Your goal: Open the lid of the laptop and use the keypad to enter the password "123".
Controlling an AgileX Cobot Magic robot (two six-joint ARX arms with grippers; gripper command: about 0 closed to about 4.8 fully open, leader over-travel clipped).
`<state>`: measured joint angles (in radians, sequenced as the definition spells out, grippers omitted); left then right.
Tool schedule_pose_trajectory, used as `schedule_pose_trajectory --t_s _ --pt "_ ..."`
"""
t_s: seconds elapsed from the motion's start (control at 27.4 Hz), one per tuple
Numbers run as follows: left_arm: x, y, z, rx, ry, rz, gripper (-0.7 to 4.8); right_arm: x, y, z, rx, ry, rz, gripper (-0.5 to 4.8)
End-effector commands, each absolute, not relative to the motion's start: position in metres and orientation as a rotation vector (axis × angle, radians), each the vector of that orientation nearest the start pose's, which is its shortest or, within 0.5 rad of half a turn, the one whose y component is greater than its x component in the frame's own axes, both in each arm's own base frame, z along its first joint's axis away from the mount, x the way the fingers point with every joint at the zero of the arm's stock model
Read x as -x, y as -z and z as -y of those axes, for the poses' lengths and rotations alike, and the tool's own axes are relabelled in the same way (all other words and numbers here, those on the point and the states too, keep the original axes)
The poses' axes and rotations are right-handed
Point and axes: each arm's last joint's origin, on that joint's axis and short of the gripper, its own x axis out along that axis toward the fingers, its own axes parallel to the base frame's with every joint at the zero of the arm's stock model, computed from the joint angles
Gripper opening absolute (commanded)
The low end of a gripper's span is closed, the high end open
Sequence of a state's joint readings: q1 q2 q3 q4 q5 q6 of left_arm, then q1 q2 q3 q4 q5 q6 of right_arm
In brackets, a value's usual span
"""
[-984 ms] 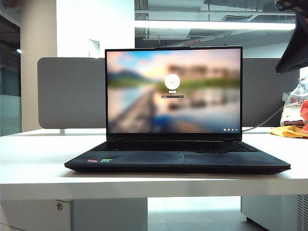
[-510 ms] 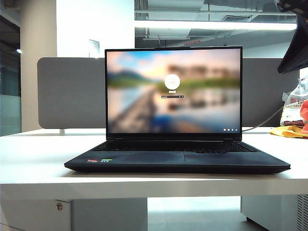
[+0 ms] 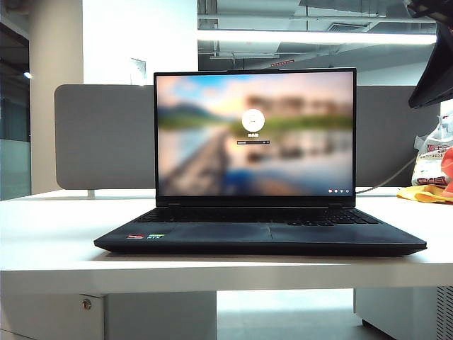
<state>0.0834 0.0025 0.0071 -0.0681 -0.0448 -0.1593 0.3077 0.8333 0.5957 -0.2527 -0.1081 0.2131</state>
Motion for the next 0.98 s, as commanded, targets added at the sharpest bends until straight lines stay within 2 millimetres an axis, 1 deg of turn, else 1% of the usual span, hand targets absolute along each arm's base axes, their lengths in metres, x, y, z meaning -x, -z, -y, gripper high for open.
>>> schedule_pose_trajectory --t_s 0.04,0.66,0.77,0.8,0.84,0.91,0.98 --pt "-0.097 -0.160 -0.010 0.164 -0.134 -0.045 -0.05 -0.171 -0.257 -0.058 -0.161 -0.354 -0.515 -0.05" --pt "-0.097 -0.160 -0.010 0.166 -0.134 -0.045 -0.05 -0.171 -0.257 -0.058 -0.161 -0.354 -0.515 -0.05" --pt "-0.097 -0.160 -0.010 0.166 -0.134 -0.045 -0.05 -0.171 -0.258 -0.057 -0.120 -0.357 -0.500 -0.05" --pt "-0.097 -0.160 -0.010 0.166 -0.134 -0.045 -0.05 -0.171 -0.260 -0.054 -0.072 -0.341 -0.472 -0.05" --pt "-0.097 -0.160 -0.010 0.166 -0.134 -0.045 -0.05 -0.170 -0.262 -0.050 -0.061 -0.308 -0.447 -0.05" --pt "-0.097 -0.160 -0.010 0.166 -0.134 -0.045 -0.05 -0.167 -0.266 -0.043 -0.067 -0.256 -0.413 -0.05" --pt "-0.097 -0.160 -0.010 0.166 -0.134 -0.048 -0.05 -0.160 -0.269 -0.031 -0.080 -0.183 -0.361 -0.05"
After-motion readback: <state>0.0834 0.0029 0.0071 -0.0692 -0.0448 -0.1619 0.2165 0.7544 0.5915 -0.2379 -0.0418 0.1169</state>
